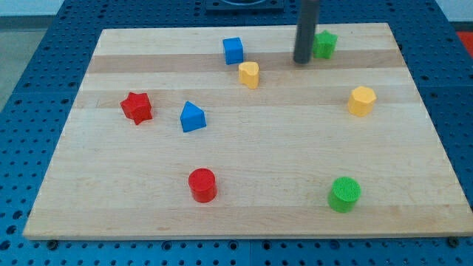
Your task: Place the green star and blue cube in a horizontal line
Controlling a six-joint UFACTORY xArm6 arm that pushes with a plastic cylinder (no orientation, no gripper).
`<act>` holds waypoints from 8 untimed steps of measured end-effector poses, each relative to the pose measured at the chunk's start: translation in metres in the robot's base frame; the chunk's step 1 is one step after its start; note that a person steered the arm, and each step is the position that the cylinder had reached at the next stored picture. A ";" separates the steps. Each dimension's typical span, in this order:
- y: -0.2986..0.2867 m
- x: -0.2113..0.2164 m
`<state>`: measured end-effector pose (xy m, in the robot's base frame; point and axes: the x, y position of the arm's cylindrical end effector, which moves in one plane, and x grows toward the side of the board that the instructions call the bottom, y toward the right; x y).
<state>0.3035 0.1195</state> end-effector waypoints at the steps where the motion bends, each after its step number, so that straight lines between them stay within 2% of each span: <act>1: 0.054 0.001; 2: 0.104 -0.031; 3: 0.072 -0.055; 4: 0.023 -0.039; 5: 0.017 -0.053; 6: -0.029 -0.089; 7: -0.112 -0.092; 8: -0.166 -0.080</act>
<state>0.2237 -0.0464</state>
